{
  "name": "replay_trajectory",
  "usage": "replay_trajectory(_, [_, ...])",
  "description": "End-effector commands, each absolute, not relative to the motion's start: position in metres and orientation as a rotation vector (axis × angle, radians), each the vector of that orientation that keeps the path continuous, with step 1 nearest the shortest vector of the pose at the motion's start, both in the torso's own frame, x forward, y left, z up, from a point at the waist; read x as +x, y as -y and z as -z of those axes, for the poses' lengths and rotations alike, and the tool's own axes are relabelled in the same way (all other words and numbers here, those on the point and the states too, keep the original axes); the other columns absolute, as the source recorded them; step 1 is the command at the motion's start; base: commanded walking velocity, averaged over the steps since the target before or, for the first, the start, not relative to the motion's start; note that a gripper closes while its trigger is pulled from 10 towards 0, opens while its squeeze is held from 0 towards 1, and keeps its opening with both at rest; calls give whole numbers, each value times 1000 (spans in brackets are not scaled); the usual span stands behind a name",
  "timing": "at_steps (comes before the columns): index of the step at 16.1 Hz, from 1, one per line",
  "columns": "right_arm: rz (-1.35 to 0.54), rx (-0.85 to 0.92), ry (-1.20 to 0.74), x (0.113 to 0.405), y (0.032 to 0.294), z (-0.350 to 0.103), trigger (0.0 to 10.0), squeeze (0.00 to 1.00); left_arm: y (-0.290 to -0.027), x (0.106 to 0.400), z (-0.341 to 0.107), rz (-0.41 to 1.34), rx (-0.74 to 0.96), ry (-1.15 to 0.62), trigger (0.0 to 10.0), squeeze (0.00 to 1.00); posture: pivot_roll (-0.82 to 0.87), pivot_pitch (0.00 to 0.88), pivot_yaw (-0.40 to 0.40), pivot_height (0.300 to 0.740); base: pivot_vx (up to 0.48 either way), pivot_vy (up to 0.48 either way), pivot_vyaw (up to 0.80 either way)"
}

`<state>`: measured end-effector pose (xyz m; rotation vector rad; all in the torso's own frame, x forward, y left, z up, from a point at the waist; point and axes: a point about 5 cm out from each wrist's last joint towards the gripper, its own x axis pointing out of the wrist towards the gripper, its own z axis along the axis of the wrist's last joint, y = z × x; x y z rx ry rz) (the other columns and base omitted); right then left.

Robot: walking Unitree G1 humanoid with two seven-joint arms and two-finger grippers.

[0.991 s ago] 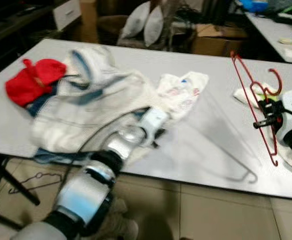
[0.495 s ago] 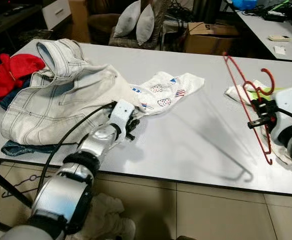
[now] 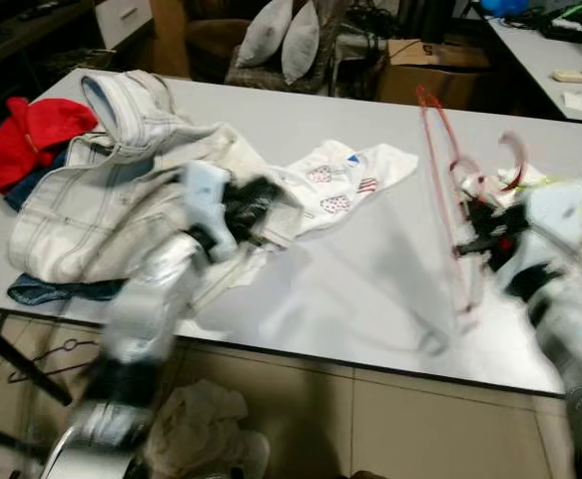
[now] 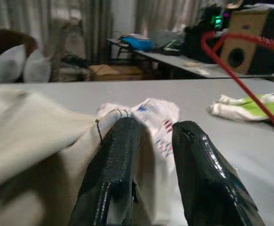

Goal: Hang hanger

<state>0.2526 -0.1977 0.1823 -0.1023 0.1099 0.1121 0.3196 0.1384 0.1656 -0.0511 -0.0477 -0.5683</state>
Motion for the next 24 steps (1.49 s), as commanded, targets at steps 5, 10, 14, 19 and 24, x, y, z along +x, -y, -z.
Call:
replay_trajectory(5, [-142,-79,-131,238,174,-177,10000,0,-147,276,-148,468,-24,-68,10000,0,-20,0,-65,740,0,0,0])
replay_trajectory(10, [-103,-61,-146,231,175,-171,10000,0,-143,269,-151,456,-91,-63,10000,1000,-35,0,-44,740,0,0,0])
replay_trajectory(14, [-98,-63,-152,227,175,-169,10000,0,-142,268,-152,431,-71,-30,10000,0,-42,0,-41,740,0,0,0])
replay_trajectory(19, [-91,-44,-133,227,172,-168,10000,0,-138,268,-150,427,-58,-37,10000,0,-39,0,-47,740,0,-365,-320])
replay_trajectory(24, [-87,-49,-126,227,171,-168,10000,0,-134,270,-149,443,-43,-43,10000,0,-41,0,-41,740,0,-450,-800])
